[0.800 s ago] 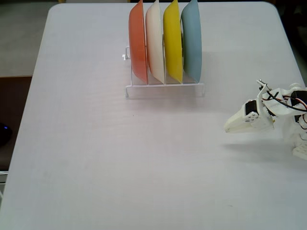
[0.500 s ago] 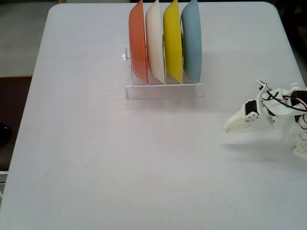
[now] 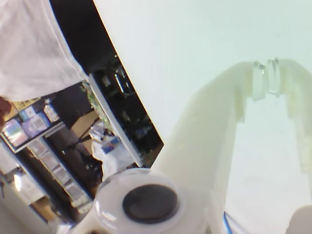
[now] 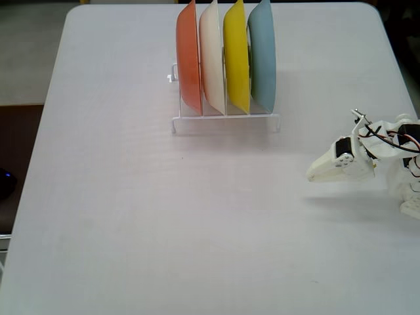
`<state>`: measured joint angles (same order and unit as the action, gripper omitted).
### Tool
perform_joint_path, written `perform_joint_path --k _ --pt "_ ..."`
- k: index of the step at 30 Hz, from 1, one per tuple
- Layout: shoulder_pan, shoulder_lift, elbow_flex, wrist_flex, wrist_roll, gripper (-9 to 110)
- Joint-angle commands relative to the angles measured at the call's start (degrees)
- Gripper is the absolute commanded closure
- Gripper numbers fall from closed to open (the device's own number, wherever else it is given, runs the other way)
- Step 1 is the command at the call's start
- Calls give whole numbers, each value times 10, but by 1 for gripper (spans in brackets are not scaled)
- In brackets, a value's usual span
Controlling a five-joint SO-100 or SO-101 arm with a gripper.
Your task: Could you take three plates?
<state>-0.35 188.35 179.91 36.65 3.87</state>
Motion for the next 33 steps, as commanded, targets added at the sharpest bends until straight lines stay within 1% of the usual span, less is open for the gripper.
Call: perform_joint_path --k 1,18,28,29,30,32,33 --pt "4 12 -1 1 1 102" --pt "4 12 -1 1 1 102" --pt "24 12 -1 1 27 102" --pt "24 12 -1 1 28 100" --pt "24 12 -1 1 26 95" --pt "24 12 -1 1 26 98" --pt "24 12 -1 1 26 98"
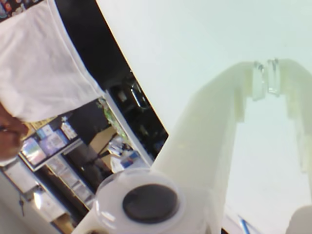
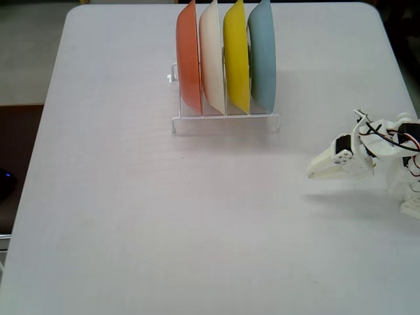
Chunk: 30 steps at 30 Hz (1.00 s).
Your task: Could you take three plates?
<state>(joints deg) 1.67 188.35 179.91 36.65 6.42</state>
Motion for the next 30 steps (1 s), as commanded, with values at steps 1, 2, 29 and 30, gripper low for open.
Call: perform_joint_path --k 1,2,29,30 --pt "3 12 -2 1 5 99" --pt "3 12 -2 -3 18 102" --pt "163 -291 -532 -61 -319 102" --pt "175 -308 -551 -61 -337 102"
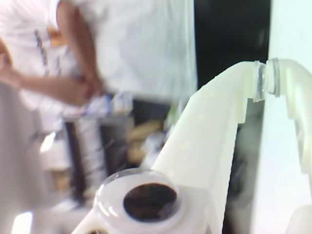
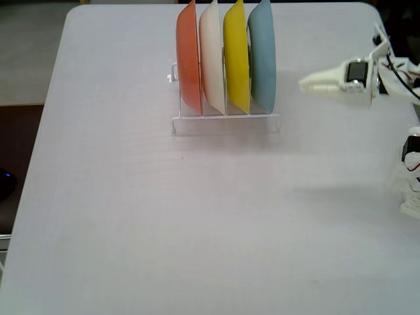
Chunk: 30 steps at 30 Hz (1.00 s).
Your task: Could you take three plates?
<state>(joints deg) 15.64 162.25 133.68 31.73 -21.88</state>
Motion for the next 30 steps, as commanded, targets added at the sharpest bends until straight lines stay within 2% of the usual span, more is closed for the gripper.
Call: perform_joint_path --k 1,5,8,14,30 --pt "44 -62 -105 -11 -69 102" --pt "80 -116 -163 -11 -123 93" --pt "112 -159 -206 -11 -127 89" --pt "143 -222 -265 -11 -154 62" --pt "146 -400 -345 12 -148 60"
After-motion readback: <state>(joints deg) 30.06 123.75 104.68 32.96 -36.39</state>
